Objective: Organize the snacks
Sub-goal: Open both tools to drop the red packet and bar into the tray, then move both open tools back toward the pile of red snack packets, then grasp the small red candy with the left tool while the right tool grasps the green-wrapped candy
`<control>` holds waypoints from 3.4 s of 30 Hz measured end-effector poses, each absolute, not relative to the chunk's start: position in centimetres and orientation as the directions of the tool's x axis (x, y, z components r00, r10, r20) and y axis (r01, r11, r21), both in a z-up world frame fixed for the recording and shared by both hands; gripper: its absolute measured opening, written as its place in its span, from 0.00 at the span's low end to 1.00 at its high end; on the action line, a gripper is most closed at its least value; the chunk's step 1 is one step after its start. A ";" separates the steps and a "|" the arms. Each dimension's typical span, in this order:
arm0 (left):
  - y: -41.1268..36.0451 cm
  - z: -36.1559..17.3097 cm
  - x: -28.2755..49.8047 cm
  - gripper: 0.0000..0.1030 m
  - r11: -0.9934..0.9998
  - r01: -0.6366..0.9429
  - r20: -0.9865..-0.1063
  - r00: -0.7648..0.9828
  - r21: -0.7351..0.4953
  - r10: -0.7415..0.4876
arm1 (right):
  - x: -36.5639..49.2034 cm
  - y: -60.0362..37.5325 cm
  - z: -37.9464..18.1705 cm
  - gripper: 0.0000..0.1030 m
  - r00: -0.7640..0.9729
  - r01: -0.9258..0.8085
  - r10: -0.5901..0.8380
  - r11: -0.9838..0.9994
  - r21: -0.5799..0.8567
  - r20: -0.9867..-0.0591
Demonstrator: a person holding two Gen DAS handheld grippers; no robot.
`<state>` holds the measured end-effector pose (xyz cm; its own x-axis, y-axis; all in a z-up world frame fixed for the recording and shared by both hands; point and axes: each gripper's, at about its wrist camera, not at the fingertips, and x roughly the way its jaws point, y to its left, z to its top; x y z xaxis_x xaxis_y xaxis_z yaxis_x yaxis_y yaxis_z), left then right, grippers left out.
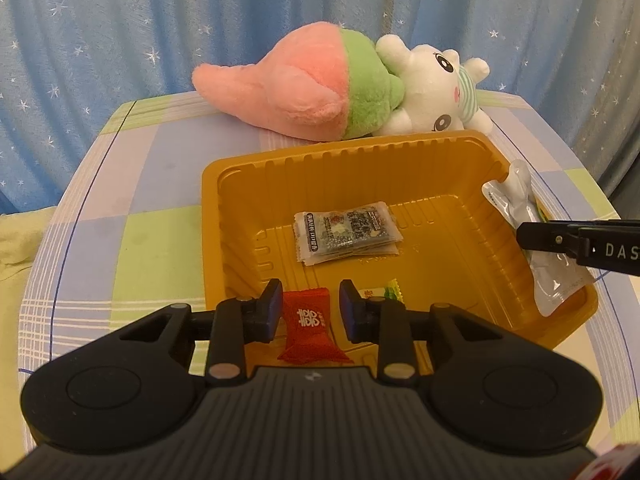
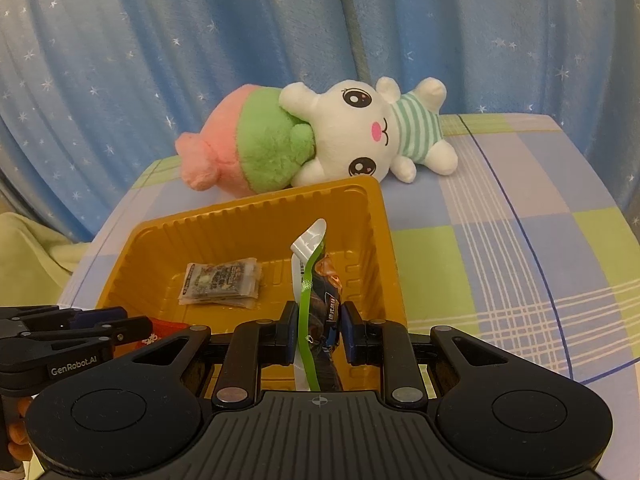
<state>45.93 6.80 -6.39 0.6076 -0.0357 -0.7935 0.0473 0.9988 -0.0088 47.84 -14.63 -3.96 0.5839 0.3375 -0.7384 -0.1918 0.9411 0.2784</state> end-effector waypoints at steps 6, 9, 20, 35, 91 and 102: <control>6.9 -6.1 45.5 0.32 0.999 0.042 -0.792 0.610 -0.015 -0.037 | 47.9 -14.4 -4.0 0.22 0.587 -0.193 0.341 0.940 0.283 -0.734; 6.9 -5.9 45.2 0.37 0.999 0.038 -0.789 0.613 -0.020 -0.039 | 47.8 -14.3 -3.9 0.29 0.584 -0.200 0.348 0.937 0.285 -0.733; 7.1 -3.6 42.5 0.57 0.997 0.048 -0.757 0.649 -0.053 -0.072 | 45.6 -15.5 -1.6 0.64 0.630 -0.208 0.383 0.921 0.329 -0.675; 8.4 -0.7 34.6 0.63 0.992 0.022 -0.743 0.660 -0.127 -0.110 | 37.5 -17.4 0.5 0.74 0.657 -0.209 0.376 0.923 0.322 -0.653; 8.1 -7.1 18.4 0.58 0.997 0.025 -0.839 0.539 -0.070 -0.072 | 22.6 -12.1 -5.5 0.74 0.412 -0.318 0.423 0.897 0.308 -0.807; 7.4 -8.5 19.8 0.49 0.994 0.104 -0.831 0.548 -0.043 -0.093 | 23.3 -12.1 -6.2 0.74 0.403 -0.292 0.409 0.905 0.308 -0.819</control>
